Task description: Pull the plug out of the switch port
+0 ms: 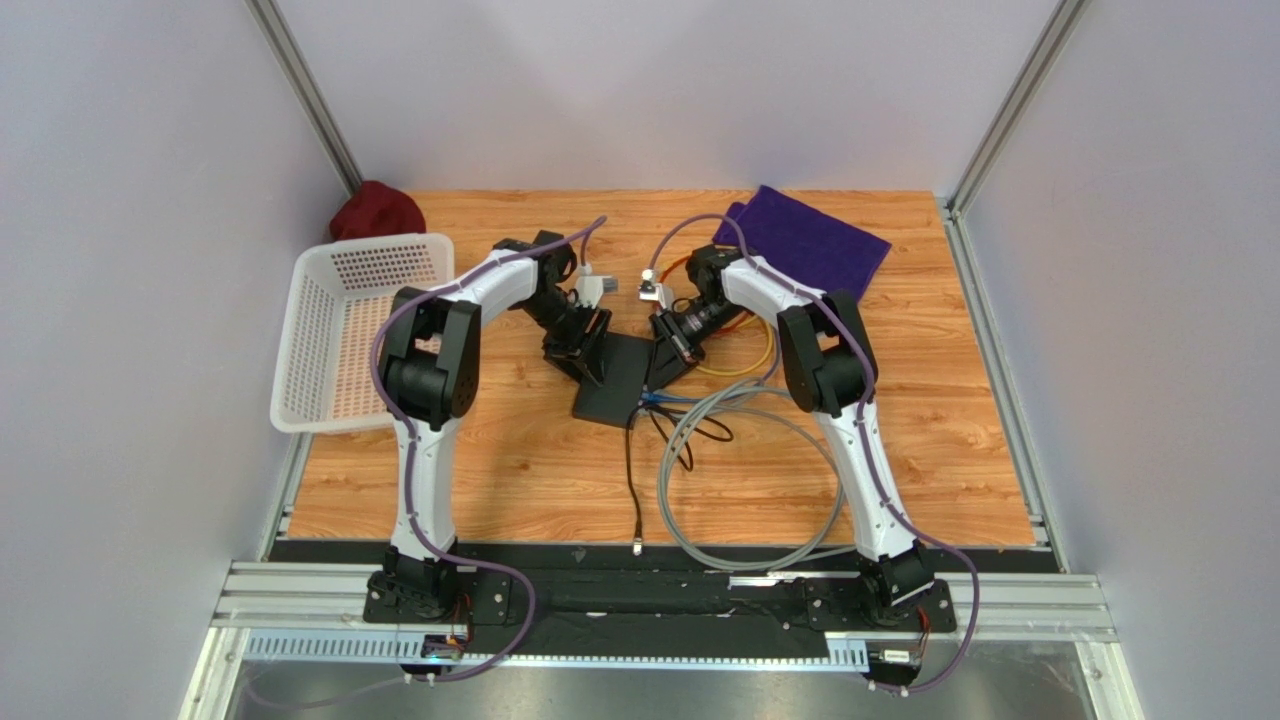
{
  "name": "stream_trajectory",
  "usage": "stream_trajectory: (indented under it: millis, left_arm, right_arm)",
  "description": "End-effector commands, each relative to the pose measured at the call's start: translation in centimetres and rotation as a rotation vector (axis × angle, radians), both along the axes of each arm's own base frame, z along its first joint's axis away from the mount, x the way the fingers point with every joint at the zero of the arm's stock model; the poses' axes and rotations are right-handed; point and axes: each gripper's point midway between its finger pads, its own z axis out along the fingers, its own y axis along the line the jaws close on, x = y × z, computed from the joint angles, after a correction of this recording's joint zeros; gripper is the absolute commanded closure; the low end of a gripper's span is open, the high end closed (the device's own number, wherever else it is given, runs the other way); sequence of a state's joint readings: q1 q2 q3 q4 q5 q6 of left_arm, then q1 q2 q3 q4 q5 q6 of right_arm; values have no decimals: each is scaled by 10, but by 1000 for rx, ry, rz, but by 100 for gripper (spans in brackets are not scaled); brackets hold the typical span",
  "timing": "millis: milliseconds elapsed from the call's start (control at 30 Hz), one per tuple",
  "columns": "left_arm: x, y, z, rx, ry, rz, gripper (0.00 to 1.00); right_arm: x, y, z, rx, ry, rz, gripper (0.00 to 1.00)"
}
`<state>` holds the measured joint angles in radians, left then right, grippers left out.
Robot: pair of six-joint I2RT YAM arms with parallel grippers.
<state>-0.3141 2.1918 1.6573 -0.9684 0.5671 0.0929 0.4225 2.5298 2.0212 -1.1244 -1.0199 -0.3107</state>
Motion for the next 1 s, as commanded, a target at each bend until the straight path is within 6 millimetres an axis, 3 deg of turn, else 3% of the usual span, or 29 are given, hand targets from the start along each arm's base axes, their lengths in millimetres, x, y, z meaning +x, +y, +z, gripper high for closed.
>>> stream_trajectory:
  millis: [0, 200, 367, 733, 967]
  left_arm:
    - [-5, 8, -26, 71, -5, -60, 44]
    - [-3, 6, -27, 67, -7, -60, 44]
    - [-2, 5, -26, 65, -13, -62, 44]
    - [-3, 3, -21, 68, -31, -82, 44]
    - [-3, 2, -18, 67, -40, -83, 44]
  right_arm:
    - [0, -29, -22, -160, -128, 82, 100]
    - [45, -42, 23, -155, -303, 43, 100]
    - [65, -56, 51, -168, -477, 93, 100]
    - [161, -68, 49, -387, -707, -198, 100]
    - [223, -66, 90, -384, -984, -291, 100]
